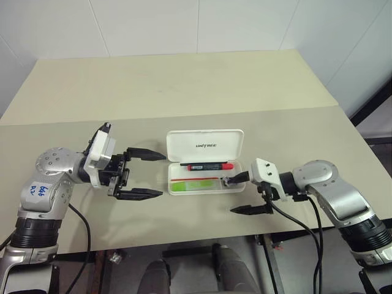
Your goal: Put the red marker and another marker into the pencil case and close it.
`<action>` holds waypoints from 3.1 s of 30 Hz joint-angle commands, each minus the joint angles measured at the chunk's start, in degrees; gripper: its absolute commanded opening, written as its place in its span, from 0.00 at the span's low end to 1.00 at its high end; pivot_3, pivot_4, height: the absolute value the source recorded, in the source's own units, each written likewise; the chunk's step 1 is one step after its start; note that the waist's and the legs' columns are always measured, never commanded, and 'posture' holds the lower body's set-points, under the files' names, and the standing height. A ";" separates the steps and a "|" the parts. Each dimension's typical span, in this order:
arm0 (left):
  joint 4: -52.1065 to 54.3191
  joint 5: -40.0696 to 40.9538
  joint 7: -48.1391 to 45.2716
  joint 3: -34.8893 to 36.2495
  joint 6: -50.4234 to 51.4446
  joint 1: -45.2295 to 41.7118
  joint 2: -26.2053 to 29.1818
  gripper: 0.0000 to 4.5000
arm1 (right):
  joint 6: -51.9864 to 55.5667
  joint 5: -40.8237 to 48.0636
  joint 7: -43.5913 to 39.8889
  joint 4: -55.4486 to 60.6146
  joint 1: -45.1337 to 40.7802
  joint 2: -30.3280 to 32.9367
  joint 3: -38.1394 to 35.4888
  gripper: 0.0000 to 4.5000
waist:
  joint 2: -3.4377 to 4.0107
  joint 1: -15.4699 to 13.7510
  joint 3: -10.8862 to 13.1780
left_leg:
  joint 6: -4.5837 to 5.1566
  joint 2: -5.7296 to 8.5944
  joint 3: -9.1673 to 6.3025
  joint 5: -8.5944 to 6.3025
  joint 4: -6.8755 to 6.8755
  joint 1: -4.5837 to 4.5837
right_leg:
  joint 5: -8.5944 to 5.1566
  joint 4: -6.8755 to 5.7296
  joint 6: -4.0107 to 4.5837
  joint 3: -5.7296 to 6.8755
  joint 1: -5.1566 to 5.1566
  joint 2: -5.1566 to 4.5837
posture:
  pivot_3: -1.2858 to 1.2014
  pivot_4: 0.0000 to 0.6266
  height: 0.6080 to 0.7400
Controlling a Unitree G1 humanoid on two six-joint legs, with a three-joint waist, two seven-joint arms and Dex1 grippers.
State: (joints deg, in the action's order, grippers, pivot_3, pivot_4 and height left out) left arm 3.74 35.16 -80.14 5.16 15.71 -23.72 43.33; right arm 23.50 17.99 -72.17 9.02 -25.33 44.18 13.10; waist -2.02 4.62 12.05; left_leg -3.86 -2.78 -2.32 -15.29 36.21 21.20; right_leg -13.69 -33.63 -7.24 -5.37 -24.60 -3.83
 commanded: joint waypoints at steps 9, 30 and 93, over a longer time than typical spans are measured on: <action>-13.24 -5.92 0.36 -1.47 -7.32 -9.14 -3.58 1.00 | -1.17 12.57 2.17 3.30 1.80 -3.21 -14.16 1.00 | -0.02 -0.33 0.01 | 0.00 0.00 0.00 0.00 0.03 0.00 | 0.02 0.00 -0.03 0.01 0.03 0.00 | 0.52 0.24 1.00; -54.51 -15.19 -3.70 -1.50 -26.80 -36.66 -13.67 0.00 | -1.44 23.82 2.85 7.34 11.85 -1.33 -28.57 1.00 | -0.06 -1.65 0.03 | 0.01 0.00 0.00 -0.01 -0.04 0.09 | 0.41 0.15 -0.77 0.02 0.02 0.04 | 0.52 0.24 1.00; -66.99 -24.51 -10.52 -29.96 -50.32 -39.31 -19.77 0.00 | -4.82 26.04 -12.77 -2.54 11.76 1.98 -28.47 1.00 | -0.19 -2.12 0.10 | -0.03 0.00 0.00 -0.04 0.36 0.00 | 0.16 0.13 -0.15 -0.02 0.27 0.05 | 0.52 0.24 1.00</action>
State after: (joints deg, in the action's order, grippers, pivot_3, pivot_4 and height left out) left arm -62.21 11.95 -86.07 -25.92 -35.43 -62.49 23.71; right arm 19.30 43.86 -84.51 6.29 -12.81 46.23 -15.12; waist -2.21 2.50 12.15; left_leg -3.89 -2.78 -2.31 -15.33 36.57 21.21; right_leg -13.53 -33.50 -7.40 -5.39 -24.34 -3.78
